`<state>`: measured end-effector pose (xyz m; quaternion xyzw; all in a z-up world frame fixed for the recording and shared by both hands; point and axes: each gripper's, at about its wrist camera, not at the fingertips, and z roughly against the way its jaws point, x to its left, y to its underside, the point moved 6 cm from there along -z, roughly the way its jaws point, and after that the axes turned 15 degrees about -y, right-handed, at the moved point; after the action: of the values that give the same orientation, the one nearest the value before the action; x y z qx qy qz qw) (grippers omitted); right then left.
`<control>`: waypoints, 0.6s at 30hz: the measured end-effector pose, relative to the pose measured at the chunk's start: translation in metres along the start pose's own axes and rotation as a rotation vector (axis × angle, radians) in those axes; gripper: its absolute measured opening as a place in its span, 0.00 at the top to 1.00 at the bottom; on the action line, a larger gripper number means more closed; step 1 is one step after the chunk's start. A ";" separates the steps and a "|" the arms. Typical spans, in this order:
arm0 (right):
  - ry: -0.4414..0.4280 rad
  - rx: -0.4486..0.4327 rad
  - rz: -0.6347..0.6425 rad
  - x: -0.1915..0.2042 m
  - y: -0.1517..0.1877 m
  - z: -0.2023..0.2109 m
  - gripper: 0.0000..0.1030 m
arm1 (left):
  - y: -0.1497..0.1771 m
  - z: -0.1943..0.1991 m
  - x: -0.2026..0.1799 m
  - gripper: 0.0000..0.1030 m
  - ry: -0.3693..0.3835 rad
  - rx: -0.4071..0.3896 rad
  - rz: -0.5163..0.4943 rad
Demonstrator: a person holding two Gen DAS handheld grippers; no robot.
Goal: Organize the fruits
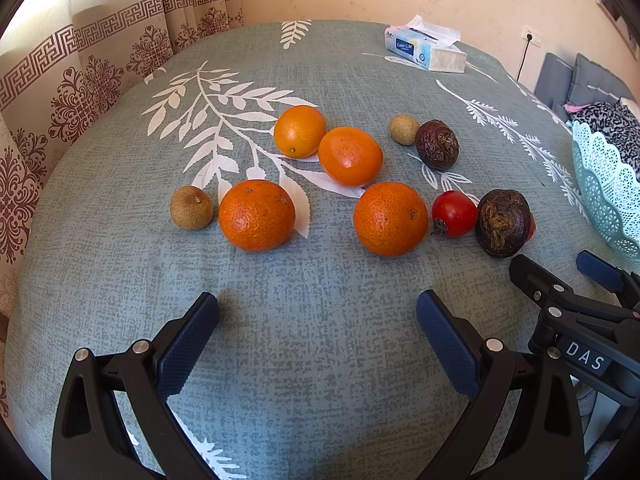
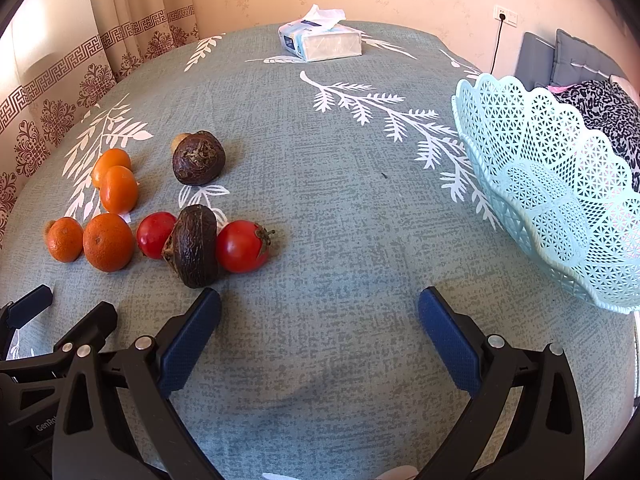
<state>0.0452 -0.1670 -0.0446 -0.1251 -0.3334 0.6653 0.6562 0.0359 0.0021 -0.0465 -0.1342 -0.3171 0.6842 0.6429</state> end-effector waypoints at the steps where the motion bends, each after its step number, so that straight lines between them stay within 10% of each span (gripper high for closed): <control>1: -0.001 0.000 -0.001 0.000 0.000 0.000 0.02 | 0.000 0.000 0.000 0.05 0.001 0.000 0.000; 18: -0.151 0.091 0.109 0.001 0.000 0.002 0.02 | 0.000 0.007 0.000 0.05 0.058 0.007 -0.034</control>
<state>0.0445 -0.1669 -0.0429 -0.0627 -0.3440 0.7220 0.5970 0.0317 0.0005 -0.0410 -0.1463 -0.2984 0.6701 0.6637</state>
